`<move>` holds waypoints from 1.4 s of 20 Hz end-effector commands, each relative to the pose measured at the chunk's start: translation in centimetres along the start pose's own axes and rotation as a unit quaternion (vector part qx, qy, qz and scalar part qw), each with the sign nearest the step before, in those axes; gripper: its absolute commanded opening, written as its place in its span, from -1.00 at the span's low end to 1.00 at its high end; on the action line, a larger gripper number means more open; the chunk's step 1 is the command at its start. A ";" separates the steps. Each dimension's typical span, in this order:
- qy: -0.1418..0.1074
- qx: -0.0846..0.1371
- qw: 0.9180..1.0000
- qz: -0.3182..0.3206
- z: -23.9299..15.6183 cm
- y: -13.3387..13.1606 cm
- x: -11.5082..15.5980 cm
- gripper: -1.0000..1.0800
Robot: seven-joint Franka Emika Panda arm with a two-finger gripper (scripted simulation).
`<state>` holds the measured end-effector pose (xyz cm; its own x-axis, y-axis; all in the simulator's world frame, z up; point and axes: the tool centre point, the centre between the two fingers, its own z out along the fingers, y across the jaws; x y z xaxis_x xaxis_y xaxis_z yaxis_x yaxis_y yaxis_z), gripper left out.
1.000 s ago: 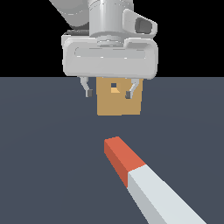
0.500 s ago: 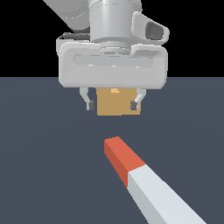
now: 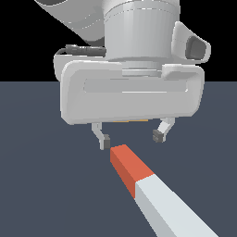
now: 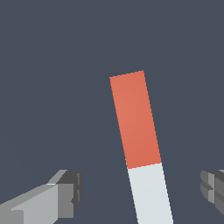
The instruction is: Insert the peg into the horizontal hole in a box.
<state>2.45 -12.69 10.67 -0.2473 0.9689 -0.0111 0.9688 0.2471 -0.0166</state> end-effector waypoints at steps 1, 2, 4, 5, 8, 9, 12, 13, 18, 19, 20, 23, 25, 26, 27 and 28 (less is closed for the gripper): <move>0.001 -0.002 1.000 -0.022 0.8 0.4 -1.5 0.92; 0.001 -0.003 1.000 -0.029 1.1 0.6 -2.1 0.92; 0.002 -0.004 0.999 -0.044 1.7 0.9 -3.1 0.92; 0.003 -0.005 0.999 -0.050 1.9 1.1 -3.6 0.92; 0.003 -0.006 0.998 -0.068 2.6 1.6 -4.7 0.92; 0.004 -0.007 0.997 -0.073 2.8 1.8 -5.1 0.92; 0.004 -0.008 0.996 -0.085 3.2 2.2 -5.9 0.92; 0.004 -0.008 0.996 -0.088 3.3 2.3 -6.1 0.92; 0.005 -0.009 0.995 -0.098 3.7 2.7 -6.7 0.92; 0.005 -0.009 0.995 -0.099 3.7 2.8 -6.8 0.92; 0.005 -0.009 0.995 -0.100 3.7 2.8 -6.8 0.92; 0.005 -0.009 0.995 -0.099 3.7 2.8 -6.8 0.92; 0.005 -0.009 0.995 -0.098 3.7 2.8 -6.7 0.92; 0.005 -0.009 0.995 -0.098 3.7 2.8 -6.8 0.92; 0.005 -0.009 0.995 -0.098 3.7 2.8 -6.8 0.92; 0.005 -0.009 0.995 -0.098 3.8 2.8 -6.8 0.92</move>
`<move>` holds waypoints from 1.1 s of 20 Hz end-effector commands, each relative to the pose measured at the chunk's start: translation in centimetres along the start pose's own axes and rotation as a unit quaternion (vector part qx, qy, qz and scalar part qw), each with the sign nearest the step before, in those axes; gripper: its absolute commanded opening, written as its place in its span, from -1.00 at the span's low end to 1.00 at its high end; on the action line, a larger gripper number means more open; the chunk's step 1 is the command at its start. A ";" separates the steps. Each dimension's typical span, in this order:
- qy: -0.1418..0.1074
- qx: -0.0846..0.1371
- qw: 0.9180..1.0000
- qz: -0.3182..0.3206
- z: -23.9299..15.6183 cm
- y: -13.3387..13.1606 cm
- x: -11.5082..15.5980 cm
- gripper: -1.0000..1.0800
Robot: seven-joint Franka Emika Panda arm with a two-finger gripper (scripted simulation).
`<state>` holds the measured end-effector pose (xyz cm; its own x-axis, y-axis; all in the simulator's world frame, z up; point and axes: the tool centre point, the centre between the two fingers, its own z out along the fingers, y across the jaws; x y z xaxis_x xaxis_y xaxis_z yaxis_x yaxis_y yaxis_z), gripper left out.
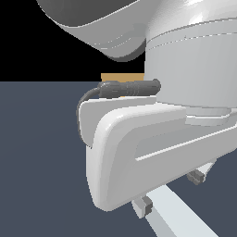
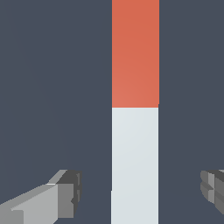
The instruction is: Insert the peg into the horizontal hole in a box.
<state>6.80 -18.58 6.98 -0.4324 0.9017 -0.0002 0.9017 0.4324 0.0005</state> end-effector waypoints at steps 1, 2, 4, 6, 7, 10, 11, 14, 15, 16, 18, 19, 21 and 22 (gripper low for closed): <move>0.000 0.000 1.000 0.000 0.3 0.0 0.0 0.92; 0.000 0.000 1.000 0.000 0.6 0.0 0.0 0.92; 0.000 0.000 1.000 0.000 1.3 0.0 0.0 0.92; 0.000 0.000 1.000 0.000 2.4 -0.1 0.1 0.92; 0.000 0.000 1.000 0.000 3.0 -0.1 0.1 0.92; 0.000 0.000 1.000 0.000 4.4 -0.1 0.1 0.92; 0.000 0.000 1.000 0.000 4.7 -0.1 0.1 0.92; 0.000 0.000 1.000 0.000 5.1 -0.1 0.1 0.92; 0.000 0.000 1.000 0.000 5.1 0.0 0.1 0.92; 0.000 0.000 1.000 0.000 5.0 0.0 0.1 0.92; 0.000 0.000 1.000 0.000 4.9 0.0 0.1 -1.00; 0.000 0.000 1.000 0.000 4.9 0.0 0.1 -1.00; 0.000 0.000 1.000 0.000 4.9 0.0 0.1 -1.00; 0.000 0.000 1.000 0.000 4.9 0.0 0.1 -1.00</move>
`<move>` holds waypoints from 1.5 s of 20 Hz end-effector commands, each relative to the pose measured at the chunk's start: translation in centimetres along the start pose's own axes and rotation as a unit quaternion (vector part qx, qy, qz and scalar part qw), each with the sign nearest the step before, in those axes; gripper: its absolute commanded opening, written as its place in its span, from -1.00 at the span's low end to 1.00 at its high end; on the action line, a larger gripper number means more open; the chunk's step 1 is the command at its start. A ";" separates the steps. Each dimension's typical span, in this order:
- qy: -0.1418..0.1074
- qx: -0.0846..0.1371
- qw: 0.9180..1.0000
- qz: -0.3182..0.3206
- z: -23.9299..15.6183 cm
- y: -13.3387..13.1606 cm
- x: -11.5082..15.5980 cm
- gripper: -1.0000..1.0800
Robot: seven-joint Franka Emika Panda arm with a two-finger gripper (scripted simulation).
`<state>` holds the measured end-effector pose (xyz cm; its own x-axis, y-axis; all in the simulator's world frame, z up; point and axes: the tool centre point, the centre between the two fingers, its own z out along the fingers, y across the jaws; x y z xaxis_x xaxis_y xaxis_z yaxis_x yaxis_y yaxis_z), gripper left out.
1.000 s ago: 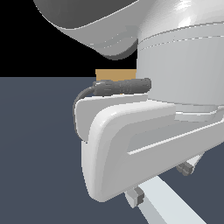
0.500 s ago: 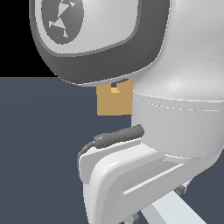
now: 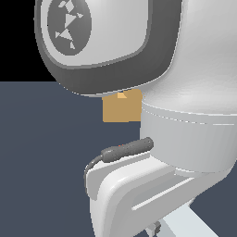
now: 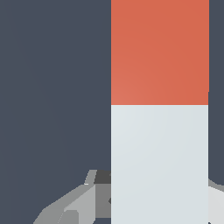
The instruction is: Insert the peg into the horizontal hole in a box.
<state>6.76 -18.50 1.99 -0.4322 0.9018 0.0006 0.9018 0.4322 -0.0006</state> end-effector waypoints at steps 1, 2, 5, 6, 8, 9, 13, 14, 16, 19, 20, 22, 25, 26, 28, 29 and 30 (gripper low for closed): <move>0.000 0.000 1.000 0.000 0.0 0.0 0.0 -1.00; 0.000 0.000 1.000 0.000 0.0 0.0 0.0 -1.00; 0.000 0.000 1.000 0.000 0.0 0.0 0.0 -1.00; 0.000 0.000 1.000 0.000 0.0 0.0 0.0 -1.00; 0.000 0.000 1.000 0.001 0.0 0.0 0.0 -1.00; 0.000 0.000 1.000 0.001 -0.1 0.0 0.1 -1.00; 0.000 0.000 1.000 0.007 -0.4 0.0 0.8 -1.00; 0.000 0.000 1.000 0.008 -0.5 0.1 1.1 -1.00; 0.000 0.000 1.000 0.013 -0.8 0.1 1.8 -1.00; 0.000 0.000 1.000 0.024 -1.4 0.3 3.2 -1.00; 0.000 0.000 1.000 0.028 -1.7 0.3 3.8 -1.00; 0.000 0.000 0.999 0.037 -2.2 0.5 5.0 -1.00; 0.000 0.000 0.999 0.053 -3.2 0.9 7.2 -1.00; 0.000 0.000 0.998 0.059 -3.6 1.0 8.1 -1.00; 0.000 0.000 0.997 0.072 -4.4 1.4 9.8 -1.00; 0.000 0.000 0.997 0.078 -4.8 1.6 10.6 -1.00; 0.000 0.000 0.996 0.084 -5.2 1.8 11.5 -1.00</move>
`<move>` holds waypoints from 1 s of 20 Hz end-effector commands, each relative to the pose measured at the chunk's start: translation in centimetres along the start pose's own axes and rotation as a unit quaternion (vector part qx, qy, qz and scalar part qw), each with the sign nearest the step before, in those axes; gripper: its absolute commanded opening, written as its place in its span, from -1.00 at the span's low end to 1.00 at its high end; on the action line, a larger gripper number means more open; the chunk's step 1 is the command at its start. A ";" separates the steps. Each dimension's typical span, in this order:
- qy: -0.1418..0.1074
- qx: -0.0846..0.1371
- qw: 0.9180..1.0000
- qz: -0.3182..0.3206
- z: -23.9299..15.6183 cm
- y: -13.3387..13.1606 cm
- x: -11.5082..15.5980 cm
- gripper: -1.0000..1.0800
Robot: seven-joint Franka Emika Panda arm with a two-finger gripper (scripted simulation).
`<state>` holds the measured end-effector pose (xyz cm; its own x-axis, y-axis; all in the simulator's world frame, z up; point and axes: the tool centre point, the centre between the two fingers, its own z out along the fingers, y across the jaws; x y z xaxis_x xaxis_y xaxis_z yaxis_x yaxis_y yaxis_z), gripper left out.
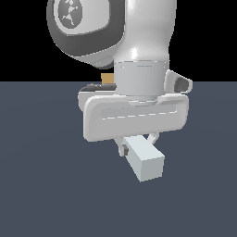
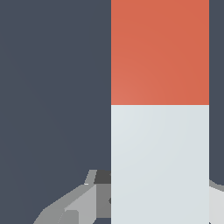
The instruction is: Insert the peg into the horizontal hole in a box.
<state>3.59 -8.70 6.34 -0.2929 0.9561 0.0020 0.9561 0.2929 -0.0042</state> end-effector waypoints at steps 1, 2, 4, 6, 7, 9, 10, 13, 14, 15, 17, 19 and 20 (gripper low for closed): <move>-0.001 -0.002 1.000 0.016 -1.2 0.3 2.2 -1.00; -0.001 -0.002 1.000 0.022 -1.6 0.4 3.1 -1.00; -0.001 -0.002 0.999 0.035 -2.4 0.7 4.9 -1.00; -0.001 -0.002 0.999 0.048 -3.2 1.0 6.6 -1.00; -0.001 -0.002 0.999 0.054 -3.6 1.2 7.5 -1.00; -0.001 -0.002 0.998 0.066 -4.3 1.6 9.1 -1.00; -0.001 -0.002 0.997 0.071 -4.7 1.8 9.9 -1.00; -0.001 -0.002 0.996 0.086 -5.6 2.4 11.8 -1.00; -0.001 -0.002 0.996 0.090 -5.9 2.5 12.4 -1.00; -0.001 -0.002 0.996 0.094 -6.1 2.7 12.9 -1.00; -0.001 -0.002 0.995 0.101 -6.6 3.1 13.8 -1.00; -0.001 -0.002 0.994 0.106 -6.9 3.4 14.6 -1.00; -0.001 -0.002 0.994 0.108 -7.1 3.5 14.9 -1.00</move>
<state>2.46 6.03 12.96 -0.0903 0.9959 0.0003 0.9959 0.0903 -0.0034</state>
